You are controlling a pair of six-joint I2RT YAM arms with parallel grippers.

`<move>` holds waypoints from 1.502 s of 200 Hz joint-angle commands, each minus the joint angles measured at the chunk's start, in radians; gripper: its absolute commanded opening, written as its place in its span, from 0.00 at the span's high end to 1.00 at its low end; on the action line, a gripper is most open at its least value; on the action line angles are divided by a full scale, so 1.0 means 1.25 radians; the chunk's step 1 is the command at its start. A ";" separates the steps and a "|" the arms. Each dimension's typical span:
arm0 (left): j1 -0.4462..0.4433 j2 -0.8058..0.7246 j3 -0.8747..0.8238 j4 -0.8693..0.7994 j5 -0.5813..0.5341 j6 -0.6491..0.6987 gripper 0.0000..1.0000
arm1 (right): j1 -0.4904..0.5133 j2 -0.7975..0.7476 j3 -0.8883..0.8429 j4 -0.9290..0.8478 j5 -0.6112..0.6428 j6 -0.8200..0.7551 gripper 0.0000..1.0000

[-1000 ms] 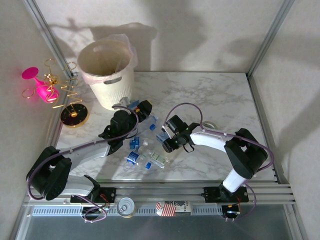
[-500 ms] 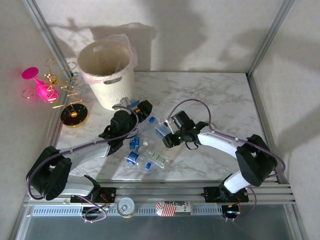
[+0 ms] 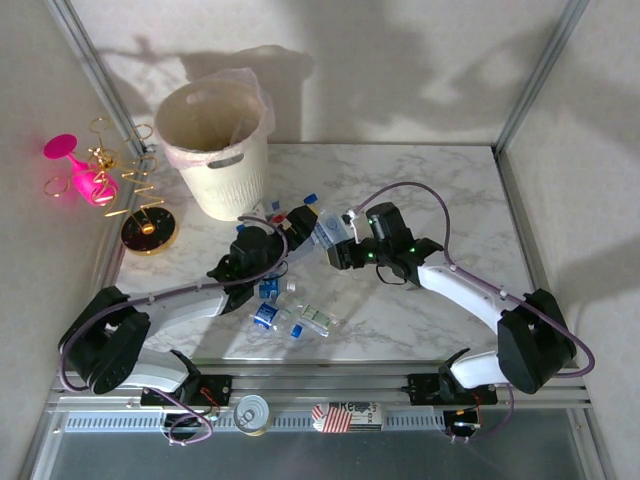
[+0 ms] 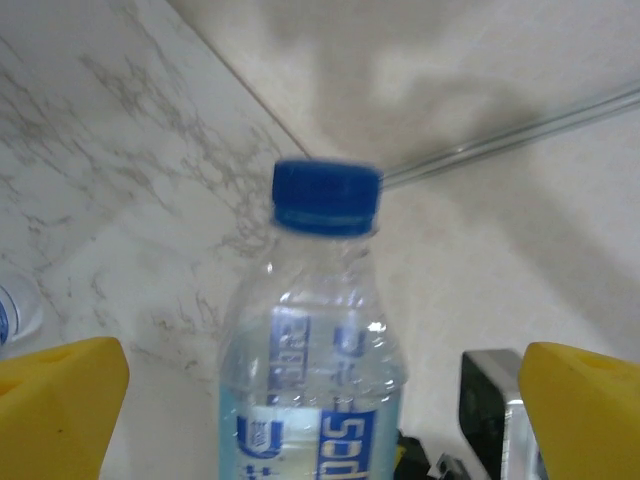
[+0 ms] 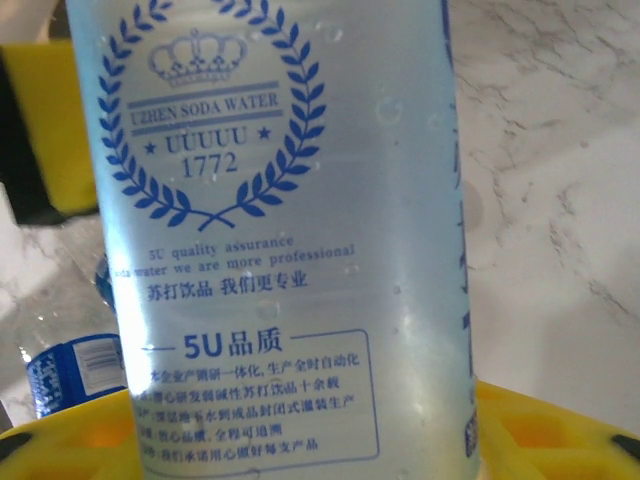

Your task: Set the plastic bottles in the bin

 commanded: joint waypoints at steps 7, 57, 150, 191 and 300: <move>-0.021 0.036 0.033 0.056 0.035 -0.028 0.01 | -0.002 -0.010 0.015 0.052 -0.046 0.013 0.54; -0.035 0.075 0.061 0.060 0.055 -0.023 0.05 | -0.002 -0.020 -0.002 0.110 -0.102 0.018 0.54; -0.035 0.090 0.069 0.077 0.065 -0.017 0.36 | -0.002 -0.007 -0.006 0.113 -0.119 0.012 0.52; -0.028 0.083 0.090 0.049 0.051 0.011 0.53 | -0.002 -0.009 -0.009 0.105 -0.119 0.011 0.42; 0.126 0.067 0.324 -0.122 0.069 0.190 0.57 | -0.005 -0.107 -0.103 0.151 -0.026 0.037 0.01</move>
